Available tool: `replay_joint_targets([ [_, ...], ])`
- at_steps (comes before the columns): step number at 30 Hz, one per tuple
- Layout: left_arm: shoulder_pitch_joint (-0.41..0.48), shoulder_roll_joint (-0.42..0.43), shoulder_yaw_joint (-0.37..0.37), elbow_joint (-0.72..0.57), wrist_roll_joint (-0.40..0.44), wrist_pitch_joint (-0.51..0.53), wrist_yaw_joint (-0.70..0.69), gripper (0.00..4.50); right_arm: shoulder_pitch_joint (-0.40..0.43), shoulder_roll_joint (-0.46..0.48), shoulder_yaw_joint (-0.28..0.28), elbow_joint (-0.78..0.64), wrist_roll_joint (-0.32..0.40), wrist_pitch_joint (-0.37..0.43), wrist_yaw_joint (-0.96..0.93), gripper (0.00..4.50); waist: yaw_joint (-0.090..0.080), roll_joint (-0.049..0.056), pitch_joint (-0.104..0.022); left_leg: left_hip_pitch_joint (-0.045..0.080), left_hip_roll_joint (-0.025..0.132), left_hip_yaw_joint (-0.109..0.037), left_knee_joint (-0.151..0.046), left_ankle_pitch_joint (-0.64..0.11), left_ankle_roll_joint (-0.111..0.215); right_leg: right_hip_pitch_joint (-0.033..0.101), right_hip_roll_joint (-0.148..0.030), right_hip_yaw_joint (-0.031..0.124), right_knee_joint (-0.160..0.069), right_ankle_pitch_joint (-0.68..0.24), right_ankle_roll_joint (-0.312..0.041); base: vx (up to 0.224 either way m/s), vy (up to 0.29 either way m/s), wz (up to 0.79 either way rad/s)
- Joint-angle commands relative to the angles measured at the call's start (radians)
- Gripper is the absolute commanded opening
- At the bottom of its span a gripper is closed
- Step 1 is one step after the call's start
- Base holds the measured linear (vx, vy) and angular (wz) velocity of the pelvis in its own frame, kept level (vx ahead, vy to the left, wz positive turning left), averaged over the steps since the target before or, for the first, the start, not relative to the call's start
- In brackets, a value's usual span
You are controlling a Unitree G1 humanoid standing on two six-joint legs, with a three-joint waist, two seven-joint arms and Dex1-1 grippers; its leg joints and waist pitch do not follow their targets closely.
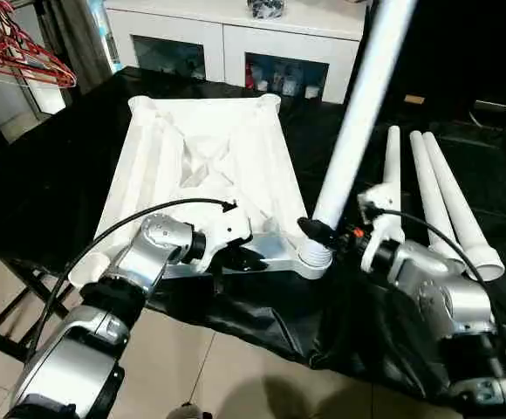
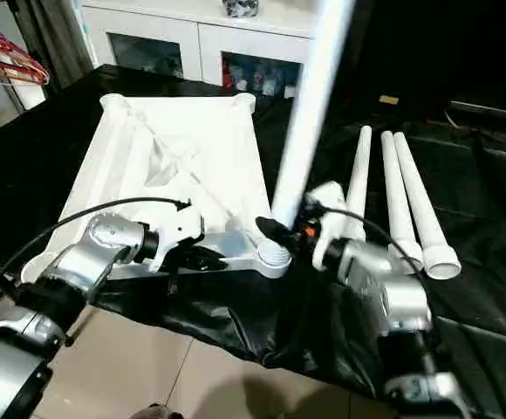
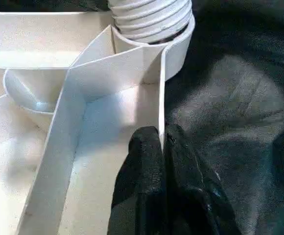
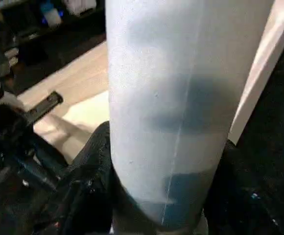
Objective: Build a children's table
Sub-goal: Insert table leg to table base
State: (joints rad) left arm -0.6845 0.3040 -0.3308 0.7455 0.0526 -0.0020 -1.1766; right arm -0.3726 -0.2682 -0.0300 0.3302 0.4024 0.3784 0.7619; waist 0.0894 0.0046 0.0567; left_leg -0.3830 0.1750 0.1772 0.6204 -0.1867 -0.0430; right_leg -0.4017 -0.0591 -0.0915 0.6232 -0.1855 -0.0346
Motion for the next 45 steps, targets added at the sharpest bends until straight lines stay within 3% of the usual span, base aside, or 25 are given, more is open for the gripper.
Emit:
replay_joint_targets([
  [1, 0.014, -0.007, 0.022, -0.023, -0.048, 0.009, -0.009, 0.0, 0.052, -0.001, -0.011, 0.047, -0.02, 0.006, -0.051, 1.9, 0.009, -0.01, -0.067, 0.015, 0.066, -0.026, -0.081, -0.164, 0.046, 0.055, -0.114, 0.064, -0.089, -0.259, -0.182, 0.0, 0.0, 0.0],
  [17, -0.001, -0.023, 0.041, -0.009, -0.029, 0.017, 0.041, 0.0, 0.214, 0.096, -0.053, -0.122, 0.002, -0.106, -0.153, 1.9, 0.016, -0.011, -0.065, 0.018, 0.068, -0.029, -0.091, -0.207, 0.031, 0.05, -0.117, 0.067, -0.099, -0.311, -0.149, 0.0, 0.0, 0.0],
  [24, 0.008, -0.018, 0.039, -0.019, -0.024, 0.017, 0.042, 0.0, 0.226, 0.055, 0.01, -0.134, -0.059, -0.148, -0.115, 1.9, 0.017, -0.016, -0.066, 0.016, 0.066, -0.026, -0.09, -0.18, 0.044, 0.054, -0.117, 0.067, -0.097, -0.281, -0.15, 0.0, 0.0, 0.0],
  [25, 0.01, -0.017, 0.038, -0.022, -0.023, 0.018, 0.041, 0.0, 0.222, 0.042, 0.024, -0.132, -0.074, -0.151, -0.106, 1.9, 0.018, -0.02, -0.065, 0.017, 0.065, -0.025, -0.09, -0.179, 0.046, 0.054, -0.117, 0.066, -0.099, -0.292, -0.146, 0.0, 0.0, 0.0],
  [27, 0.012, -0.015, 0.038, -0.026, -0.022, 0.018, 0.042, 0.0, 0.215, 0.023, 0.046, -0.13, -0.096, -0.156, -0.091, 1.9, 0.018, -0.019, -0.064, 0.015, 0.065, -0.026, -0.09, -0.173, 0.047, 0.054, -0.116, 0.066, -0.099, -0.308, -0.137, 0.0, 0.0, 0.0],
  [28, 0.011, -0.014, 0.038, -0.025, -0.021, 0.017, 0.043, 0.0, 0.209, 0.013, 0.056, -0.129, -0.105, -0.16, -0.08, 1.9, 0.016, -0.027, -0.064, 0.015, 0.065, -0.025, -0.09, -0.173, 0.05, 0.054, -0.116, 0.065, -0.1, -0.312, -0.133, 0.0, 0.0, 0.0],
  [35, 0.021, -0.004, 0.031, -0.039, -0.016, 0.017, 0.034, 0.0, 0.184, -0.024, 0.08, -0.11, -0.123, -0.148, -0.042, 1.9, 0.016, -0.026, -0.065, 0.016, 0.066, -0.026, -0.09, -0.167, 0.055, 0.053, -0.116, 0.065, -0.1, -0.313, -0.132, 0.0, 0.0, 0.0],
  [38, 0.019, 0.002, 0.026, -0.036, -0.013, 0.011, 0.021, 0.0, 0.162, -0.052, 0.114, -0.08, -0.133, -0.143, 0.004, 1.9, 0.014, -0.024, -0.065, 0.016, 0.065, -0.025, -0.089, -0.168, 0.057, 0.054, -0.114, 0.065, -0.099, -0.297, -0.14, 0.0, 0.0, 0.0],
  [41, 0.012, 0.006, 0.019, -0.028, -0.008, 0.004, 0.008, 0.0, 0.129, -0.067, 0.145, -0.034, -0.159, -0.156, 0.044, 1.9, 0.01, -0.024, -0.065, 0.016, 0.064, -0.025, -0.088, -0.174, 0.056, 0.056, -0.114, 0.065, -0.1, -0.299, -0.145, 0.0, 0.0, 0.0],
  [44, 0.006, 0.004, 0.01, -0.031, -0.005, 0.011, -0.009, 0.0, 0.041, -0.058, 0.147, 0.075, -0.166, -0.174, 0.093, 1.9, 0.0, -0.023, -0.062, 0.01, 0.063, -0.028, -0.09, -0.196, 0.049, 0.061, -0.115, 0.06, -0.103, -0.337, -0.149, 0.0, 0.0, 0.0],
  [45, 0.003, 0.003, 0.009, -0.031, -0.006, 0.015, -0.015, 0.0, 0.024, -0.063, 0.156, 0.094, -0.169, -0.176, 0.119, 1.9, 0.0, -0.032, -0.062, 0.011, 0.063, -0.028, -0.09, -0.199, 0.048, 0.061, -0.116, 0.059, -0.106, -0.354, -0.142, 0.0, 0.0, 0.0],
])
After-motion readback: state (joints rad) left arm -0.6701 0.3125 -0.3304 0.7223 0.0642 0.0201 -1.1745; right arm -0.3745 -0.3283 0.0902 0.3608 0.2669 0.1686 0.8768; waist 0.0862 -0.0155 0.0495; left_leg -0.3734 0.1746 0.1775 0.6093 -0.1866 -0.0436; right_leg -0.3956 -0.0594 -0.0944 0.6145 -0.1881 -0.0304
